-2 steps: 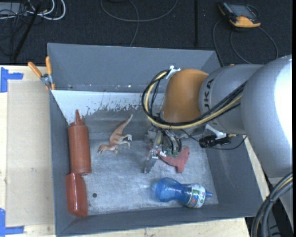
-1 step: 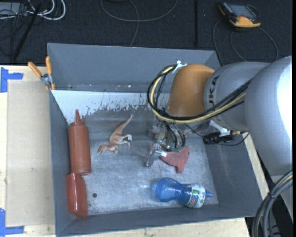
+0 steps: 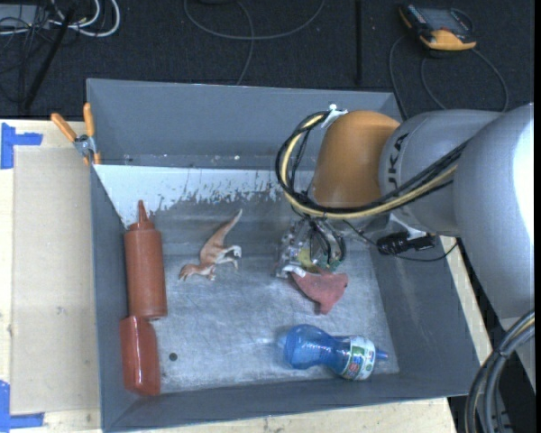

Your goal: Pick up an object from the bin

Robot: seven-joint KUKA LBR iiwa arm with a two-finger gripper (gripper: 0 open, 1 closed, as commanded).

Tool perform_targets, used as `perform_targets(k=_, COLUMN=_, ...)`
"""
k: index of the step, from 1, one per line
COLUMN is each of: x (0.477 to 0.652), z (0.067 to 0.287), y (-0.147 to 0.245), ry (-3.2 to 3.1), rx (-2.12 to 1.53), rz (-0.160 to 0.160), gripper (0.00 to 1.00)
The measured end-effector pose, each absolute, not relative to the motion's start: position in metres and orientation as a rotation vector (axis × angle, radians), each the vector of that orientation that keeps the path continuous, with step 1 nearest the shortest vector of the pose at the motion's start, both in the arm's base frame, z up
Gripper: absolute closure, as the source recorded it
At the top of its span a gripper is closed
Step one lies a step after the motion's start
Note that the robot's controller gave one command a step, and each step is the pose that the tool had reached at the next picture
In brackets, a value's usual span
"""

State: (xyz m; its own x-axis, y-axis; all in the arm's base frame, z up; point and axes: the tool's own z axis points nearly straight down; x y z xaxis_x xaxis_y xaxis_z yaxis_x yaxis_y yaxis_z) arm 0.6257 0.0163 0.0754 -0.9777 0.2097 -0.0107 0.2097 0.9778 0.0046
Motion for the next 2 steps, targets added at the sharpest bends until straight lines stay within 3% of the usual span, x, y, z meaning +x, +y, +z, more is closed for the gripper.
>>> perform_targets(k=1, x=0.626, z=0.075, y=0.016, ry=3.113, rx=0.331, rz=0.005, gripper=1.0)
perform_targets(k=2, x=0.614, z=0.113, y=0.047, ry=3.128, rx=0.327, rz=-0.001, gripper=1.0)
